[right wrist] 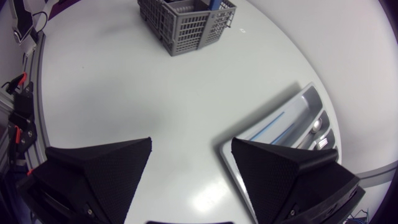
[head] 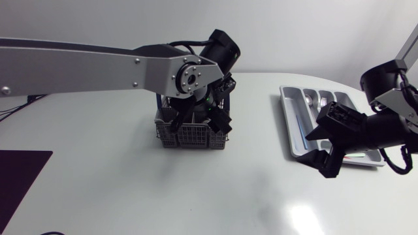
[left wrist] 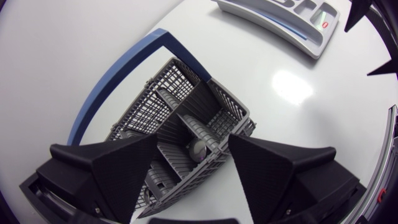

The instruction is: Unload the cutlery basket into the drawer organizer.

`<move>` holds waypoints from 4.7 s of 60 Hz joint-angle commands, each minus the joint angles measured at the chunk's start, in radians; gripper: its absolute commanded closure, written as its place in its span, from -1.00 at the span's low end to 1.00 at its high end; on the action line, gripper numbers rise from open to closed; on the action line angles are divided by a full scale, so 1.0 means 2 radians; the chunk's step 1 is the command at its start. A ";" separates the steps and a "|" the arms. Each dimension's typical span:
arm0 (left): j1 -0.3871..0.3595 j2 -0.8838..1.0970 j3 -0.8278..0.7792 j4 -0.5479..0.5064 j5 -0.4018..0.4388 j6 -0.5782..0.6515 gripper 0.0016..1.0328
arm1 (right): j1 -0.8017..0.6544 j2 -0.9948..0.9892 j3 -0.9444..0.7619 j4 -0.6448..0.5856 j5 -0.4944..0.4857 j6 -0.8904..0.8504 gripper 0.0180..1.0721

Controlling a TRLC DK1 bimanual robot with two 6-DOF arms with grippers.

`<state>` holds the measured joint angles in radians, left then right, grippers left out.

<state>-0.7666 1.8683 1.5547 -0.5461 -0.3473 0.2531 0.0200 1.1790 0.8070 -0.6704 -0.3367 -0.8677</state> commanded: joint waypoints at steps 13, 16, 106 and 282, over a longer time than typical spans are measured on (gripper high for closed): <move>-0.007 0.038 0.034 -0.036 -0.019 -0.029 -0.30 | 0.085 0.016 -0.011 0.015 0.000 0.109 -0.76; -0.006 0.041 0.038 -0.041 -0.020 -0.034 -0.25 | 0.096 0.023 -0.012 0.018 0.000 0.117 -0.76; 0.037 0.059 0.048 -0.071 -0.042 -0.048 -0.08 | 0.196 0.093 -0.016 0.097 0.002 0.189 -0.76; 0.085 -0.198 -0.084 -0.175 0.120 0.004 0.93 | 0.408 0.018 -0.072 0.285 0.186 0.189 -0.90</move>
<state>-0.6170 1.4799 1.4239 -0.8837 -0.1623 0.2588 0.8108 1.2438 0.7158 -0.1352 -0.0002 -0.4469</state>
